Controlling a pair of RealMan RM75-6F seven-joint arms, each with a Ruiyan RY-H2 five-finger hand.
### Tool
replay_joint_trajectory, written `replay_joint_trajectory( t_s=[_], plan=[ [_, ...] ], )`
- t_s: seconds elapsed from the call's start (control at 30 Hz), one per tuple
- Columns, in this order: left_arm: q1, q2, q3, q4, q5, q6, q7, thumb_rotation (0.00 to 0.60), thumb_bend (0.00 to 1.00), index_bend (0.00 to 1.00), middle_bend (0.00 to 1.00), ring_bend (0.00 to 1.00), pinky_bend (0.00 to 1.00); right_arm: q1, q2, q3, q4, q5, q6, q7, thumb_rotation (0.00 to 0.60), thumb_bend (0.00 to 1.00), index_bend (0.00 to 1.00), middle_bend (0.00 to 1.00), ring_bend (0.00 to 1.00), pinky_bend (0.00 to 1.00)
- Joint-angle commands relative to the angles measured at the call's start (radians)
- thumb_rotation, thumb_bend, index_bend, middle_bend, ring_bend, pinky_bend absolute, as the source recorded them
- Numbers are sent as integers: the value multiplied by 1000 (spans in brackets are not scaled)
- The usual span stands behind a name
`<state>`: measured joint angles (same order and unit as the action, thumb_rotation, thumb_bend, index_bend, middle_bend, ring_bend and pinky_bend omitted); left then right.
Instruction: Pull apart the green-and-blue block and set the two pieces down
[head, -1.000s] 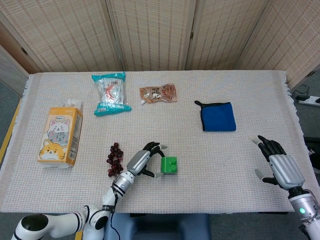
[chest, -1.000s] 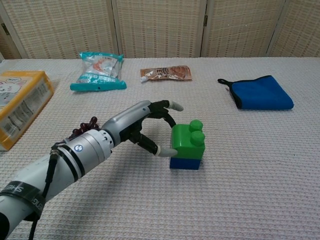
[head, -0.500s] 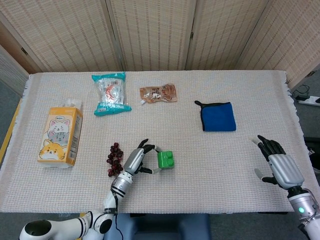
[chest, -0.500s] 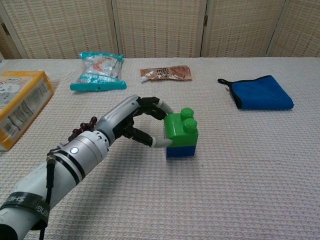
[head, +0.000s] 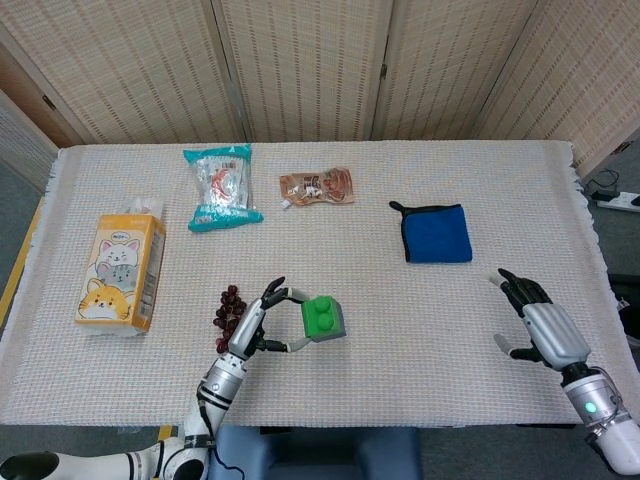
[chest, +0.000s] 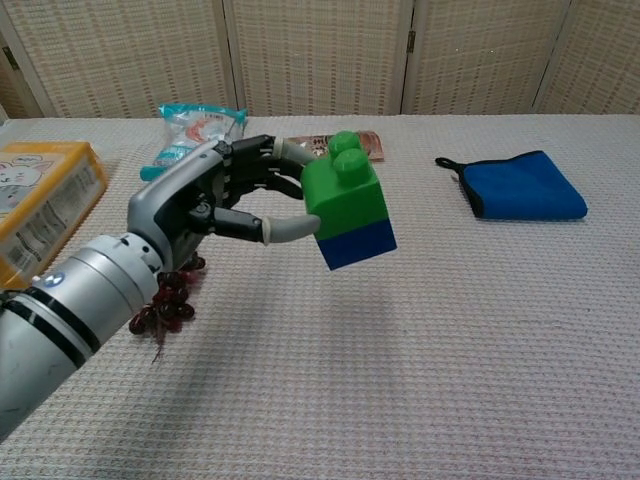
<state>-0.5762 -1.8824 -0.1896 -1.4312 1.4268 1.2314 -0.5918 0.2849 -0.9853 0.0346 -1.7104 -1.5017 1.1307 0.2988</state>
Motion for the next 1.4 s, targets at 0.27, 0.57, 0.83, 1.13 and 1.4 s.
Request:
replay_joint_trajectory(
  t_s=[0.27,0.57,0.83,1.13,1.4],
  plan=[
    [52,69,12,-109,40,72,6,600,319,762,902,361,0,194,-191,-33,264,-212,-93,737,600,415,0,0,0,0],
    [62,80,3,-132,48,91,12,600,322,762,903,361,0,320,-342,-57,377,-249,-112,1128,600,415,0,0,0,0],
    [68,70,8,-117,53,97,20,600,323,762,903,361,0,363,-414,-67,344,-251,-79,1186,600,415,0,0,0,0],
    [69,60,11,-94,50,89,9,600,323,762,902,361,0,371,-460,-62,291,-242,-17,1094,600,415,0,0,0,0],
    [71,62,9,-103,53,88,-3,600,327,762,903,361,0,416,-486,-5,245,-173,-52,1004,600,415,0,0,0,0]
  ],
)
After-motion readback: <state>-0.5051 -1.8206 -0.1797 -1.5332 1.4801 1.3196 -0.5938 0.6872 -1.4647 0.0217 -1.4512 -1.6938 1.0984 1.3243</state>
